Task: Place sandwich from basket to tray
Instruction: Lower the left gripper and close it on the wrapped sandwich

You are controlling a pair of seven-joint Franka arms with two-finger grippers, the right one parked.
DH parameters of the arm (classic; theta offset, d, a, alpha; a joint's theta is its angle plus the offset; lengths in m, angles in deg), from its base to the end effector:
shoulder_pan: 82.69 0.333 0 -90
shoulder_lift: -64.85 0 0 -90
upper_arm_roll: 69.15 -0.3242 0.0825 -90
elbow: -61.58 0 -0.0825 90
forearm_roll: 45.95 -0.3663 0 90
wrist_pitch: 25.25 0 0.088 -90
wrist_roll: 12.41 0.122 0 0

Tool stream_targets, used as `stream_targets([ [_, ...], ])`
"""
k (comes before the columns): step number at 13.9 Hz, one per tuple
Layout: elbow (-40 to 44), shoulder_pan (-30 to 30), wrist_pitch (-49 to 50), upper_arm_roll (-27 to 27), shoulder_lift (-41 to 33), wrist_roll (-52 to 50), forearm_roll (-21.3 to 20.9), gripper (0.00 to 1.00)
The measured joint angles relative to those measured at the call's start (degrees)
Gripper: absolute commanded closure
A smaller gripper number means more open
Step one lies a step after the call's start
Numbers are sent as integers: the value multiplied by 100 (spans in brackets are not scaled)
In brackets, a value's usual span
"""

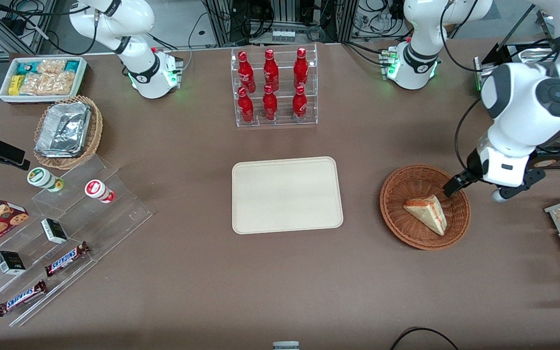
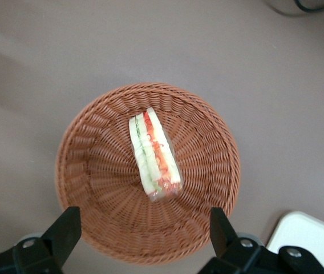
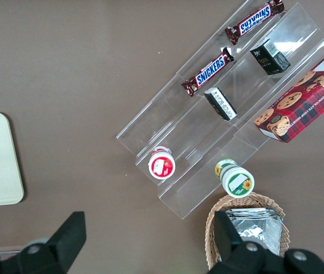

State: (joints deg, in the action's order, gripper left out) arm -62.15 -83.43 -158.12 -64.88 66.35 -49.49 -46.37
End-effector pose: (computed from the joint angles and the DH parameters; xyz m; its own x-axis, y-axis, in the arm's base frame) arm 0.5392 -0.0469 0.4018 0.8425 0.5276 0.1086 0.5220 -0.8494 0.0770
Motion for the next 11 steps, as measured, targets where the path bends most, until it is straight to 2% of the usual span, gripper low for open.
stream_targets([
  [3,-429,-1,-936,38,409,-476,1,0],
  [7,-537,-13,-1755,155,1061,-966,2,0],
  [8,-541,-19,-1847,181,1171,-1008,2,5],
  [9,-543,-23,-1905,192,1254,-1033,2,29],
  [10,-544,-24,-1940,194,1317,-1046,2,62],
  [11,-544,-24,-1960,194,1366,-1060,2,85],
])
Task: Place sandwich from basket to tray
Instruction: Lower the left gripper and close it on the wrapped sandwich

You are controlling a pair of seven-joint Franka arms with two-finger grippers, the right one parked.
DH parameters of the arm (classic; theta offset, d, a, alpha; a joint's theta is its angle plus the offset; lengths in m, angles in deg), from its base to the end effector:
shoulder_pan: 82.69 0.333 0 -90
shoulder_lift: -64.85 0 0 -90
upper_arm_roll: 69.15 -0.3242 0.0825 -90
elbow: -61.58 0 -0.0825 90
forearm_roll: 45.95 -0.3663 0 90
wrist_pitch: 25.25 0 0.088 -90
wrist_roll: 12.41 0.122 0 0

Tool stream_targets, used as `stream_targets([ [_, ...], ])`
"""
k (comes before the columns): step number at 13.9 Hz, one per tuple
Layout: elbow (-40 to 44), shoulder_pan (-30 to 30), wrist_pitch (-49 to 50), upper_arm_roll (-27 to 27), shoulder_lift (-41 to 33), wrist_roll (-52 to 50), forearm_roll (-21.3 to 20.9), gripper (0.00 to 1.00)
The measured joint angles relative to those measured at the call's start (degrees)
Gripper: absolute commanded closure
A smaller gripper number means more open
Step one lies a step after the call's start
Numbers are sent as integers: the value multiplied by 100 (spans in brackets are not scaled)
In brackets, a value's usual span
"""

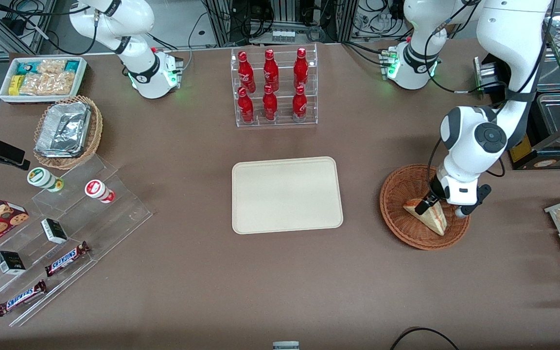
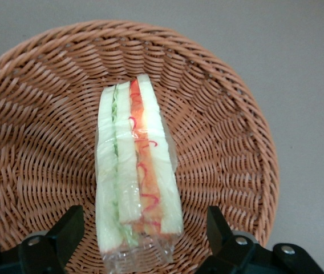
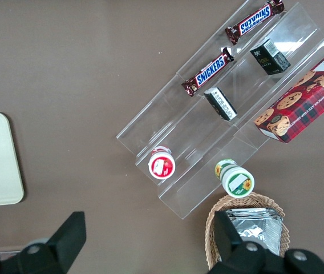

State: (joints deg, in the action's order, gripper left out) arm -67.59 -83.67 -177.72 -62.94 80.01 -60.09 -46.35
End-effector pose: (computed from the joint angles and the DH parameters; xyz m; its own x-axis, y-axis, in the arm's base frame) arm 0.5452 -0.0687 0.2674 0.7552 0.6508 0.0785 0.6406 -0.7581 0.1222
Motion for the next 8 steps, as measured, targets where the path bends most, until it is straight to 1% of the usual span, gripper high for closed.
stream_targets([
  [1,0,0,-28,0,40,-5,0,100],
  [6,54,1,-71,-20,57,-4,-45,100],
  [8,108,1,42,-23,-60,3,-62,100],
])
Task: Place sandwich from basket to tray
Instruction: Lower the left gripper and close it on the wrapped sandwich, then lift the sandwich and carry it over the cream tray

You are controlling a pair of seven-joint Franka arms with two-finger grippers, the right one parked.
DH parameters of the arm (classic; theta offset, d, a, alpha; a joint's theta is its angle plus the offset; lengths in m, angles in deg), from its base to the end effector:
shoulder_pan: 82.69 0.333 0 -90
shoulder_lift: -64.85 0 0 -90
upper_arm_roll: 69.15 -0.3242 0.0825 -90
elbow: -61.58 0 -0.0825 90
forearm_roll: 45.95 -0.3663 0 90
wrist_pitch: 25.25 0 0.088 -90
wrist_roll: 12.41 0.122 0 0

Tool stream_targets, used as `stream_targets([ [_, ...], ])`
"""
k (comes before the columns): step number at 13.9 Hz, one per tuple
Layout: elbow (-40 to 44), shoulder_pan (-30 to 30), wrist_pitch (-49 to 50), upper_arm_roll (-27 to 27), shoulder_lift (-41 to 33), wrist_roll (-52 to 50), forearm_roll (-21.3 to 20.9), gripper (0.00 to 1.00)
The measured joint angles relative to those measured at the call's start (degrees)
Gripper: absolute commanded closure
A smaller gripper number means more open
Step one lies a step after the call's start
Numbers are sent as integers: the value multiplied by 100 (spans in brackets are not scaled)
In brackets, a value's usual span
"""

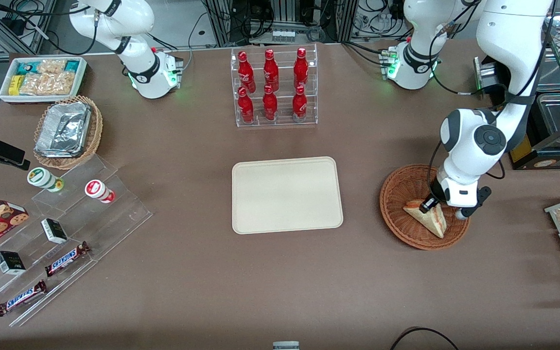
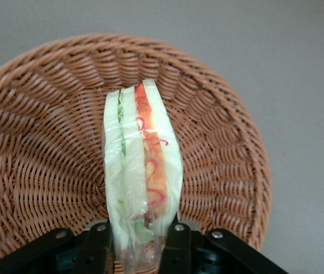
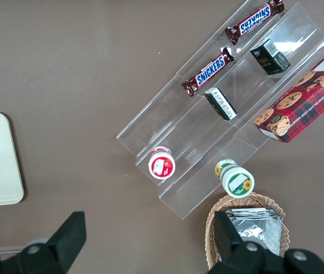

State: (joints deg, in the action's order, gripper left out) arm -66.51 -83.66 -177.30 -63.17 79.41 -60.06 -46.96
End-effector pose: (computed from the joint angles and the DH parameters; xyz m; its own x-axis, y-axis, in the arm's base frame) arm 0.5519 -0.0672 0.2797 0.7561 0.6468 0.0996 0.6342 -0.7618 0.1323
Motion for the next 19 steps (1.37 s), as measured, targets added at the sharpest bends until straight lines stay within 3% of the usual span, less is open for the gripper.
stream_targets([
  [4,739,1,1985,175,-793,206,-224,100],
  [8,2047,-45,3646,1270,-1160,-48,-223,100],
  [11,2455,-401,3719,2021,-797,-475,-231,100],
  [14,2727,-1239,3571,2122,-270,-654,-311,100],
  [19,2818,-2277,2406,2118,897,-1756,-1536,100],
])
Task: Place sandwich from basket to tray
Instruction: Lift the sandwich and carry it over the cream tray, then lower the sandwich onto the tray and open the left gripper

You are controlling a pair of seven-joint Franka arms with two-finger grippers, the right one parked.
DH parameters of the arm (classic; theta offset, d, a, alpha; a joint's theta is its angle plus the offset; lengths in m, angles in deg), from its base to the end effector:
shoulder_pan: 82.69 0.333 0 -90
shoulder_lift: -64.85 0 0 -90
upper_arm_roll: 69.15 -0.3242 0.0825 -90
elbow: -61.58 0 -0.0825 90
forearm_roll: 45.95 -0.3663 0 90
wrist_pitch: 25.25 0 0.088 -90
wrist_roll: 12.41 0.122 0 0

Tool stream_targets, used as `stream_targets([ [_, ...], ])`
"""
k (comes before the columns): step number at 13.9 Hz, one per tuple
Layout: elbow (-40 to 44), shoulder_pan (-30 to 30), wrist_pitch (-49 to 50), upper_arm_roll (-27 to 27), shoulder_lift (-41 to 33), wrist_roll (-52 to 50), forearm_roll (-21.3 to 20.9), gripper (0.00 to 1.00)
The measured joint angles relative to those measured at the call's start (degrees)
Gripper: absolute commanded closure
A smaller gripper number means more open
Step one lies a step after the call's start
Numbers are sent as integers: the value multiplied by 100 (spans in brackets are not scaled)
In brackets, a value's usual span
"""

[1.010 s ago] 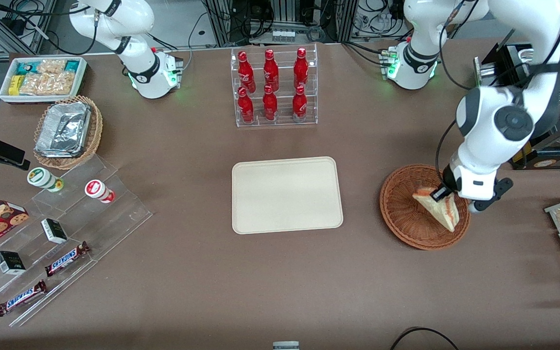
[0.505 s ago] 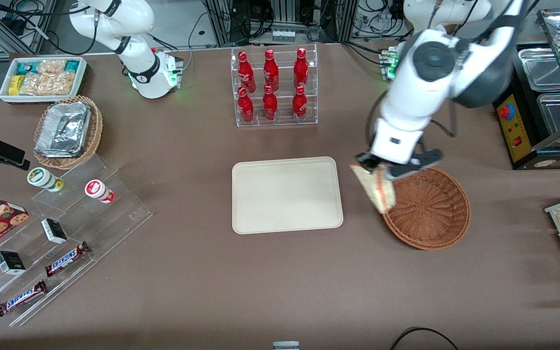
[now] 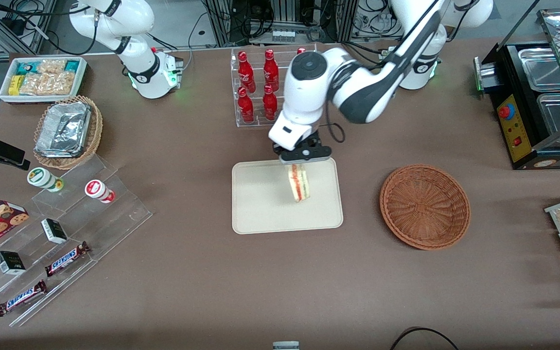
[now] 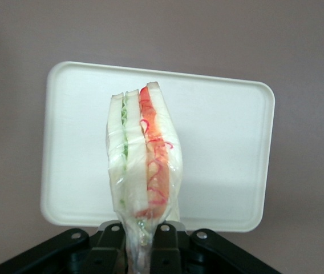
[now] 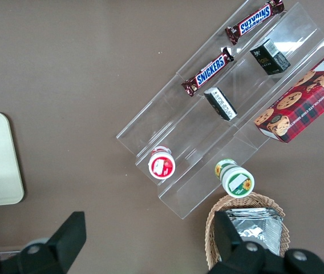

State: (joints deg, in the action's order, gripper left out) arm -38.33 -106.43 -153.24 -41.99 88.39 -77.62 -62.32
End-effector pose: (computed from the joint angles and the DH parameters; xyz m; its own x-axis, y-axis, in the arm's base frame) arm 0.4441 -0.4795 0.3749 0.9843 0.1375 0.1106 0.1278 -0.9877 0.0906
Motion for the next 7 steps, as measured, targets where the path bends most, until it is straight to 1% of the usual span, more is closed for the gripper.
stream_targets([
  [2,20,-217,-109,-6,406,-166,-304,100],
  [5,37,-408,-262,-18,817,-500,-833,100],
  [7,32,-439,-394,-25,1033,-560,-1020,100],
])
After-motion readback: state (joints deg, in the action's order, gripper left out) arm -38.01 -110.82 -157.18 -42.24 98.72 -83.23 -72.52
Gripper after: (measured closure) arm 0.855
